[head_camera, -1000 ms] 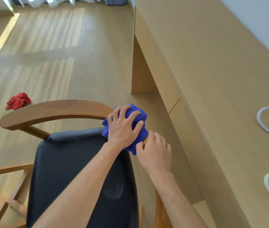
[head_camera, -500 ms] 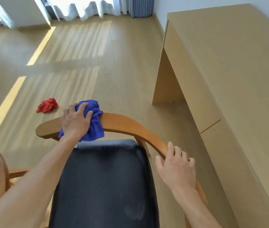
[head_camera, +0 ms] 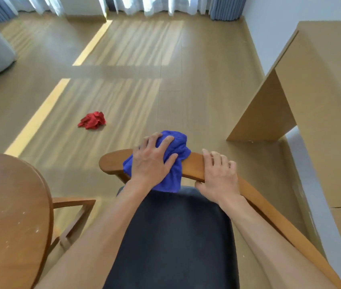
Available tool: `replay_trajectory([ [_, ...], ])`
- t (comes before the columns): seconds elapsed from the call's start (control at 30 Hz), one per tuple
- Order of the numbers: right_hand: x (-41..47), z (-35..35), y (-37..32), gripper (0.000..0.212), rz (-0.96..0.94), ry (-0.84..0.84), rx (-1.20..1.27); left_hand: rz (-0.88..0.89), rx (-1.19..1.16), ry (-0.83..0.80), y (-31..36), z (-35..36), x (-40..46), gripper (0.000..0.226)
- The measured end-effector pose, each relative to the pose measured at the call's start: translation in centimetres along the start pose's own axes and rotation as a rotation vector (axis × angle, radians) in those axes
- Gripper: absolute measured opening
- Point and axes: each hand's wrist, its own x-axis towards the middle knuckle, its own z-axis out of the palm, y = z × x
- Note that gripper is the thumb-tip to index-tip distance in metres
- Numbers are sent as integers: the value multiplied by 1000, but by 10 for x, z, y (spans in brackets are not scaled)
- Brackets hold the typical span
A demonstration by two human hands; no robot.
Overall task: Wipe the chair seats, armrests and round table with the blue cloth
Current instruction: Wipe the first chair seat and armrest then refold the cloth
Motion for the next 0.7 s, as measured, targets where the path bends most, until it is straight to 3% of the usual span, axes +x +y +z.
replay_trajectory([
  [0.17, 3, 7, -5, 85, 19, 119, -29, -581, -107, 102, -117, -25, -32, 42],
  [0.27, 3, 5, -8, 85, 18, 122, -21, -700, -171, 157, -108, -17, -37, 37],
  [0.4, 4, 6, -7, 87, -3, 124, -35, -541, -3, 237, -97, -16, -34, 31],
  [0.53, 3, 4, -6, 91, -12, 116, -16, -194, 93, 298, -45, -11, -18, 31],
  [0.63, 1, 5, -5, 90, -19, 159, 7, 44, 102, 204, 34, 3, -1, 25],
  [0.7, 0, 4, -2, 91, -28, 183, 45, 110, 74, 139, 53, 8, 2, 28],
])
